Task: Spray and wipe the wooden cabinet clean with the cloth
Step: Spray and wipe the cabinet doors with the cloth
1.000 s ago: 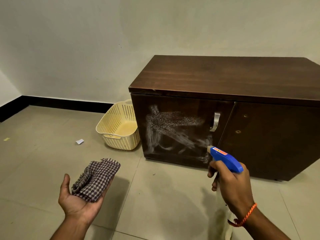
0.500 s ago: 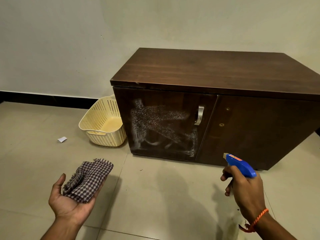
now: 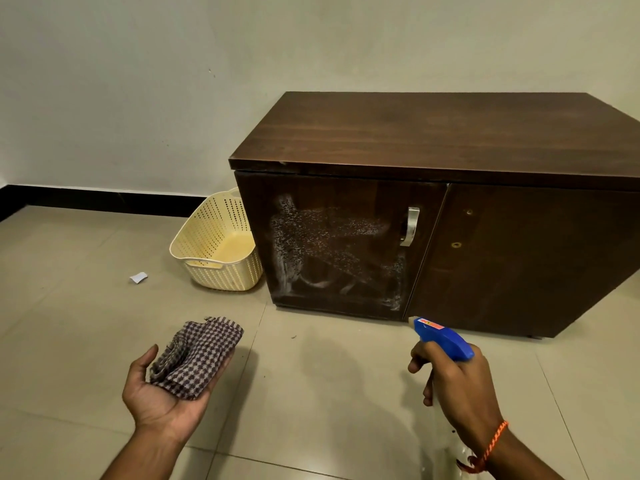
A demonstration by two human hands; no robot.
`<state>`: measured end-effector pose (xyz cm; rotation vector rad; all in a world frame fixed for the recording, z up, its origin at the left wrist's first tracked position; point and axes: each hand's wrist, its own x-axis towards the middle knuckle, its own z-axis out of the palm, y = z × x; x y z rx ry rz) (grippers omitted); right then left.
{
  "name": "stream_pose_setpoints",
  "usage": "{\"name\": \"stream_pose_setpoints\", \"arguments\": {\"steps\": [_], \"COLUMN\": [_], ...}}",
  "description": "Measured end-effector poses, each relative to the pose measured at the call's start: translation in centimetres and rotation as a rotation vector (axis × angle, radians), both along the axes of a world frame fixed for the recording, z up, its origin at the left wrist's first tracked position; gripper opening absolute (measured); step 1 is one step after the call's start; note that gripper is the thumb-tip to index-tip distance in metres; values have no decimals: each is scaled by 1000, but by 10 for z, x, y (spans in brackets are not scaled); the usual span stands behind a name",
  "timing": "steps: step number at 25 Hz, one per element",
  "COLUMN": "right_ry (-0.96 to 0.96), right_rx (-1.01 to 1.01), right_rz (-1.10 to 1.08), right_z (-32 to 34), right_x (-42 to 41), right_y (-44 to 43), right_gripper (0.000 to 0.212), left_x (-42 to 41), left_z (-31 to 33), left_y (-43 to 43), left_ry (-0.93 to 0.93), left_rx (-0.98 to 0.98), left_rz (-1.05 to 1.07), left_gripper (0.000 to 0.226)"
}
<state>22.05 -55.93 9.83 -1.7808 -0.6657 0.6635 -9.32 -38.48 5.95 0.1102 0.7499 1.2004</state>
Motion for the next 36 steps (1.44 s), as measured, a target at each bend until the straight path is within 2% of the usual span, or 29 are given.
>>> {"name": "stream_pose_setpoints", "arguments": {"steps": [4, 12, 16, 21, 24, 27, 29, 30, 32, 34, 36], "right_ry": [2, -41, -52, -35, -12, 42, 84, 93, 102, 127, 159], "right_rx": [110, 223, 324, 407, 403, 367, 355, 346, 337, 318, 296], "right_rz": [61, 93, 66, 82, 108, 130, 147, 151, 155, 151, 134], "right_z": [12, 28, 47, 72, 73, 65, 60, 56, 51, 47, 41], "right_x": [-16, -18, -12, 2, 10, 21, 28, 31, 35, 35, 37], "right_y": [12, 11, 5, -3, -15, -26, -28, -28, -27, -26, -24], "right_gripper": [25, 27, 13, 17, 15, 19, 19, 23, 29, 26, 22], "left_x": [0, 3, 19, 69, 113, 160, 183, 195, 223, 253, 270], "left_z": [-1, 26, 76, 174, 189, 176, 166, 164, 160, 163, 162], "left_y": [3, 22, 50, 91, 86, 72, 75, 76, 83, 78, 73], "left_ry": [65, 140, 223, 359, 492, 475, 415, 448, 678, 957, 1112], "left_rx": [22, 96, 198, 381, 400, 242, 222, 249, 326, 316, 338], "left_rz": [9, -29, -31, 41, 92, 187, 294, 322, 333, 369, 436], "left_gripper": [89, 87, 39, 10, 27, 29, 25, 31, 72, 81, 82]}}
